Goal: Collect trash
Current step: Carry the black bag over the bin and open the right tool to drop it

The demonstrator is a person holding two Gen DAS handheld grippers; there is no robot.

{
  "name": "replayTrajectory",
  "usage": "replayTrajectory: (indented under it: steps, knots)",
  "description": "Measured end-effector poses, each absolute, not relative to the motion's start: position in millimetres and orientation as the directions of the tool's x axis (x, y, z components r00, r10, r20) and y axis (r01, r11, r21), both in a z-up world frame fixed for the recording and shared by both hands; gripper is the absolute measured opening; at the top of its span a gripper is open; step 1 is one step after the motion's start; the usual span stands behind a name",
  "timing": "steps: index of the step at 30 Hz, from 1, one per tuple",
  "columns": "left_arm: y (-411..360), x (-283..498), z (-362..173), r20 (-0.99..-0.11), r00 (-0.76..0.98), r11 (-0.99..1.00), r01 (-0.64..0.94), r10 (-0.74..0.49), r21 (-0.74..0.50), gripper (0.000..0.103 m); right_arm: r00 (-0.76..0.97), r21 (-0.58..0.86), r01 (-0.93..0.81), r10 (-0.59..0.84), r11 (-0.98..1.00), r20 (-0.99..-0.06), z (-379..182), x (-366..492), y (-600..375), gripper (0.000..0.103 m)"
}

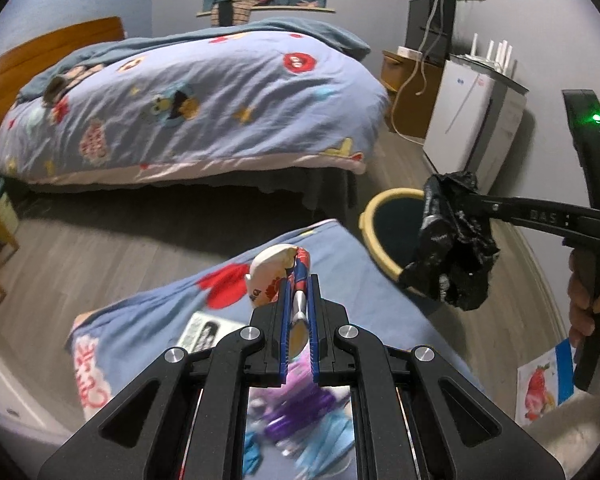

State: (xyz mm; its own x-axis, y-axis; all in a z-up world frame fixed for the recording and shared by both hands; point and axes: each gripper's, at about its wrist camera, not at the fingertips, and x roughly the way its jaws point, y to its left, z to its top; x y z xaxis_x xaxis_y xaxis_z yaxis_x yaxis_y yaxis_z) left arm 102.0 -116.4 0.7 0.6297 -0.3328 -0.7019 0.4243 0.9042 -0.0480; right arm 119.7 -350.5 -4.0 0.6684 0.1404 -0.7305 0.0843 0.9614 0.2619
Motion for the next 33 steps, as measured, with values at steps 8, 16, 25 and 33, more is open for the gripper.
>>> replayTrajectory:
  steps: [8,16,25,33]
  knots:
    - [-176,117,-6,-0.710,0.593,0.861,0.508,-0.380,-0.037,0.009,0.623,0.240,0.164,0.088,0.957,-0.778,-33,145,-389,0.005]
    - [-220,131,-19,-0.730,0.542,0.821,0.570,-0.417,-0.046,0.009,0.596,0.256,0.262,0.053,0.930,-0.801,-60,158,-434,0.005]
    - [-262,151,-34,-0.738,0.498,0.790,0.609,-0.455,-0.076,0.009,0.611,0.325,0.418,0.002,0.849,-0.791,-85,155,-494,0.005]
    - [-292,171,-43,-0.712,0.473,0.764,0.630,-0.518,-0.137,0.009,0.609,0.327,0.499,-0.056,0.803,-0.792,-94,151,-515,0.005]
